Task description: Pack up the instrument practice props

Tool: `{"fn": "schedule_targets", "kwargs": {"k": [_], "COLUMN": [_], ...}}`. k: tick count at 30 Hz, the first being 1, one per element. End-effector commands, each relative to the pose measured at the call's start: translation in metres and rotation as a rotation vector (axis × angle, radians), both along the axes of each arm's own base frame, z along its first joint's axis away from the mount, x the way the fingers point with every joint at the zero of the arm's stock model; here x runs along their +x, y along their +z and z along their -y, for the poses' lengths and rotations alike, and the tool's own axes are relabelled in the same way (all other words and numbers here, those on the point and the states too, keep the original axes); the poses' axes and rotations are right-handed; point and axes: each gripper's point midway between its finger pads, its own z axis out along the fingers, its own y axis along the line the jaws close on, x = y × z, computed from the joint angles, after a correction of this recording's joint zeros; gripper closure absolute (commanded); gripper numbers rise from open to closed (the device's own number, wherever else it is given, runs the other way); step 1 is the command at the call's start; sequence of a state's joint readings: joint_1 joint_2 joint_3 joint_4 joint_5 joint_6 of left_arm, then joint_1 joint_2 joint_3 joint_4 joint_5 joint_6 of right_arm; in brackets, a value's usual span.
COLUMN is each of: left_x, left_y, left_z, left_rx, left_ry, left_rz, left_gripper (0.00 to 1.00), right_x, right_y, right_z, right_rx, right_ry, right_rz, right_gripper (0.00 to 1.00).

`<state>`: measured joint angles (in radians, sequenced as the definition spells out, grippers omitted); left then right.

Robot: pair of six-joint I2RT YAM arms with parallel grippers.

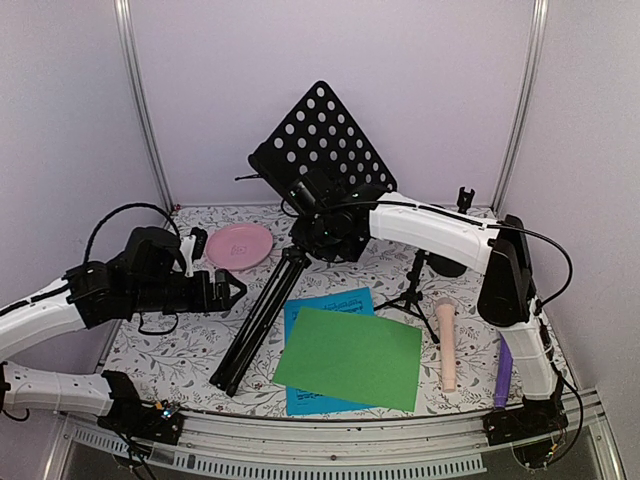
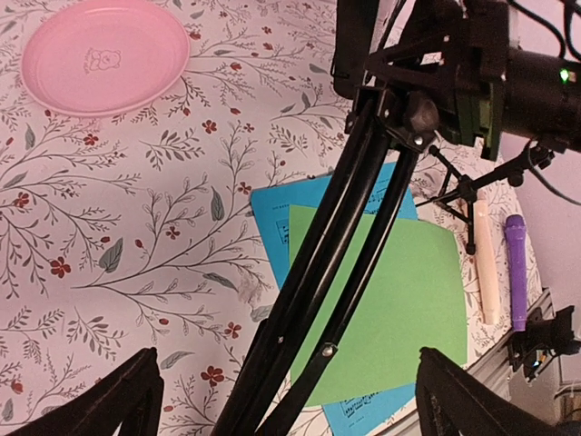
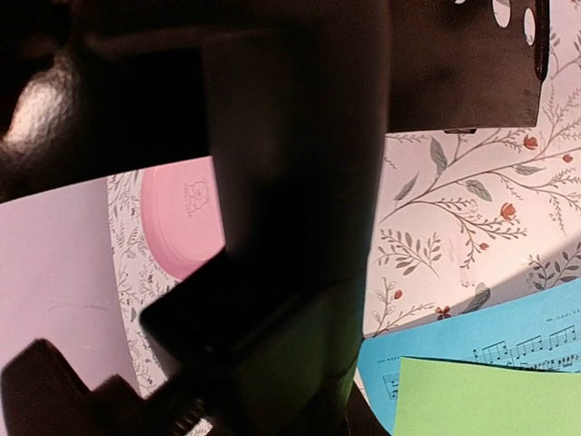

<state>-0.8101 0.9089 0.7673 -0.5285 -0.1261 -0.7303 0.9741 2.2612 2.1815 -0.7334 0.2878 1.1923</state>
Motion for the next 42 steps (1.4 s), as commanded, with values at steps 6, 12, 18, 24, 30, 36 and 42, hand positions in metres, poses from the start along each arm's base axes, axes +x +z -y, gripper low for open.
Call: {"fn": "schedule_targets", "kwargs": {"k": [6, 12, 18, 24, 30, 36, 42], "left_x": [-0.019, -0.02, -0.02, -0.014, -0.006, 0.026, 0.048], "left_y": [-0.021, -0.049, -0.053, -0.068, -0.089, -0.112, -0.111], "left_z": [0.026, 0.036, 0.049, 0.045, 0.054, 0.025, 0.028], "left_rx": [0.081, 0.18, 0.179, 0.322, 0.65, 1.003, 0.977], "left_ry": [-0.18, -0.222, -0.239, -0.209, -0.283, -0.143, -0.119], "left_rz": [0.049, -0.019, -0.059, 0.033, 0.214, 0.244, 0.236], "left_gripper": [0.01, 0.01, 0.01, 0.01, 0.01, 0.01, 0.01], "right_x": [0.03, 0.042, 0.046, 0.041, 0.041, 0.037, 0.035], "right_y": [0.046, 0.01, -0.01, -0.039, -0.032, -0.022, -0.006], "right_z": [-0.009, -0.006, -0.002, 0.0, 0.001, 0.005, 0.011], "right_rx": [0.143, 0.138, 0.135, 0.172, 0.199, 0.192, 0.16], "right_ry": [-0.049, -0.052, -0.07, -0.099, -0.105, -0.089, -0.062], "right_rz": [0.101, 0.022, -0.018, -0.119, -0.128, -0.129, -0.089], "right_gripper": [1.0, 1.0, 1.0, 1.0, 1.0, 1.0, 1.0]}}
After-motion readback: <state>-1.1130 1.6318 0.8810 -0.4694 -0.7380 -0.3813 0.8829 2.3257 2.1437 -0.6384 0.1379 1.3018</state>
